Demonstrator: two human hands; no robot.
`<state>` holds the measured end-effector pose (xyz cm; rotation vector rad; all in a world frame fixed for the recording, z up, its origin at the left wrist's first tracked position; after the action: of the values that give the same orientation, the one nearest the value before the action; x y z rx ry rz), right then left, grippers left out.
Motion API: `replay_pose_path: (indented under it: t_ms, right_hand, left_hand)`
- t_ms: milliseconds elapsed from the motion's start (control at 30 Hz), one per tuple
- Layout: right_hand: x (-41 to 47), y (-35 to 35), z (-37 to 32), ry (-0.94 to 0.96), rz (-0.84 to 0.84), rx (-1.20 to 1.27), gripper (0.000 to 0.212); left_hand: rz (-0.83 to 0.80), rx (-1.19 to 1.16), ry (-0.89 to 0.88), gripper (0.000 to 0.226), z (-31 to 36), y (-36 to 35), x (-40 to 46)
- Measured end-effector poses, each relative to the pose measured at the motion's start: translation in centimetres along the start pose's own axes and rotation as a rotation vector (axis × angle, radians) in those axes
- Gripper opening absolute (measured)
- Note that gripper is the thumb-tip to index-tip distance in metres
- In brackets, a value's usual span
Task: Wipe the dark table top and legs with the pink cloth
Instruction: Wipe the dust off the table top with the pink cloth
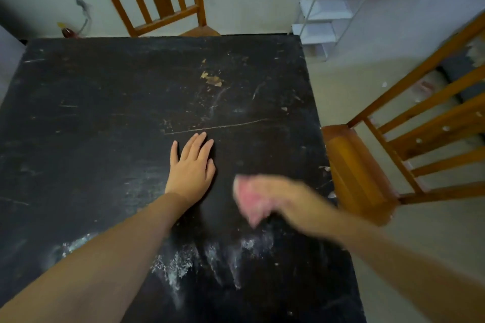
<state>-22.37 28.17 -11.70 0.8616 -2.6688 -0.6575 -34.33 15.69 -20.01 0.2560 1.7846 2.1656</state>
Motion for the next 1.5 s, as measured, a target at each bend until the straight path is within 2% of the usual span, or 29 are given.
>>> replay_pose_path:
  t_ms: [67, 100, 133, 200, 300, 367, 433, 500, 533, 600, 633, 700, 767, 867, 933, 1000, 1033, 1067, 1133, 1167, 1233, 1267, 1400, 1433, 1500]
  right_hand:
    - [0.4, 7.0, 4.5, -0.18, 0.281, -0.227, 0.032]
    - [-0.3, 10.6, 7.5, -0.363, 0.415, -0.384, 0.042]
    - [-1.4, 12.2, 10.0, -0.52, 0.432, -0.472, 0.051]
    - [-3.2, 8.2, 12.0, -0.649, 0.389, -0.484, 0.053]
    - [-3.1, -2.1, 7.5, -0.419, 0.331, -0.387, 0.048]
    - [-3.5, -8.4, 3.7, -0.315, 0.194, -0.299, 0.048]
    - [-4.1, -9.2, 1.9, -0.302, 0.123, -0.206, 0.054]
    - [-4.1, -4.9, 1.5, -0.368, 0.258, -0.035, 0.051]
    - [-4.6, -1.6, 1.3, -0.398, 0.406, -0.013, 0.046]
    - [-8.5, 3.9, 2.8, -0.534, 0.739, -0.161, 0.048]
    - [-10.4, 4.4, 3.8, -0.644, 0.817, -0.242, 0.051]
    - [-12.3, 1.0, 5.5, -0.84, 0.742, -0.477, 0.053]
    - [-10.8, -5.2, 5.3, -0.755, 0.675, -0.57, 0.055]
    - [-5.5, -14.0, 3.5, -0.548, 0.558, -0.426, 0.056]
    - [-2.4, -16.2, 1.0, -0.543, 0.529, -0.188, 0.056]
    - [-2.1, -15.0, -0.7, -0.581, 0.626, 0.196, 0.06]
    - [-3.2, -12.9, -1.4, -0.597, 0.733, 0.291, 0.06]
    - [-5.4, -10.2, -1.3, -0.618, 0.836, 0.296, 0.059]
    - [-11.4, -5.6, -0.5, -0.726, 0.964, 0.12, 0.053]
    - [-15.0, -4.8, 0.6, -0.831, 1.035, 0.048, 0.049]
    - [-18.2, -7.0, 0.9, -1.071, 1.045, -0.099, 0.045]
    - [-17.4, -9.7, 0.8, -1.082, 0.986, -0.185, 0.047]
    - [-5.9, -20.4, -3.9, -0.634, 0.762, -0.119, 0.059]
    - [-4.2, -21.3, -4.7, -0.545, 0.735, -0.052, 0.062]
    - [-4.6, -19.3, -4.6, -0.574, 0.828, 0.217, 0.061]
  left_hand:
    - [0.02, 0.009, -0.003, 0.055, 0.1, 0.0, 0.0]
    - [0.027, 0.008, -0.002, 0.053, 0.1, 0.0, -0.1]
    - [0.036, 0.001, 0.0, 0.05, 0.2, 0.1, 0.0]
    - [0.044, -0.008, -0.003, 0.045, 0.2, 0.1, -0.1]
    - [0.054, -0.027, -0.007, 0.046, 0.2, 0.2, 0.0]
    - [0.065, -0.034, -0.011, 0.046, 0.2, 0.3, -0.2]
    - [0.033, -0.024, -0.014, 0.047, 0.2, 0.3, -0.1]
    - [-0.041, -0.003, -0.037, 0.048, 0.2, 0.4, 0.3]
    - [-0.098, 0.003, -0.05, 0.048, 0.2, 0.6, 0.5]
    - [-0.18, -0.004, -0.07, 0.047, -0.1, 1.7, 0.0]
    - [-0.174, -0.017, -0.082, 0.047, -0.5, 2.7, -0.9]
    - [-0.097, -0.06, -0.1, 0.046, -1.7, 4.7, -4.5]
    - [-0.008, -0.131, -0.1, 0.044, -4.1, 5.7, -10.2]
    - [0.074, -0.12, -0.034, 0.051, -9.7, 5.0, -19.0]
    - [0.073, -0.07, 0.039, 0.054, -13.2, 3.6, -23.4]
    - [0.071, -0.076, 0.109, 0.054, -14.9, 2.8, -26.4]
    - [0.071, -0.079, 0.132, 0.054, -15.1, 2.6, -27.4]
    - [0.069, -0.071, 0.14, 0.054, -15.1, 2.4, -28.1]
    - [0.058, -0.039, 0.125, 0.054, -14.7, 2.1, -28.7]
    - [0.057, -0.029, 0.125, 0.054, -14.8, 2.0, -28.6]
    - [0.054, -0.028, 0.147, 0.056, -15.1, 1.9, -28.4]
    - [0.054, -0.028, 0.158, 0.056, -15.2, 1.8, -28.4]
    - [0.059, -0.022, 0.154, 0.06, -15.0, 1.8, -28.4]
    - [0.061, -0.021, 0.15, 0.06, -14.9, 1.8, -28.4]
    - [0.071, -0.016, 0.16, 0.061, -15.0, 1.9, -28.5]
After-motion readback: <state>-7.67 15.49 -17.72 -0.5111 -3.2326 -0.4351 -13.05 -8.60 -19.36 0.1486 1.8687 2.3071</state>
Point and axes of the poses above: each hand's wrist, its own x-axis towards the middle knuckle, its own y-axis out of the back of the hand, z = x × y, the point moved 9 cm from there along x, towards the middle knuckle, and after that the axes turned 7 degrees about y, right-handed, at the moved point
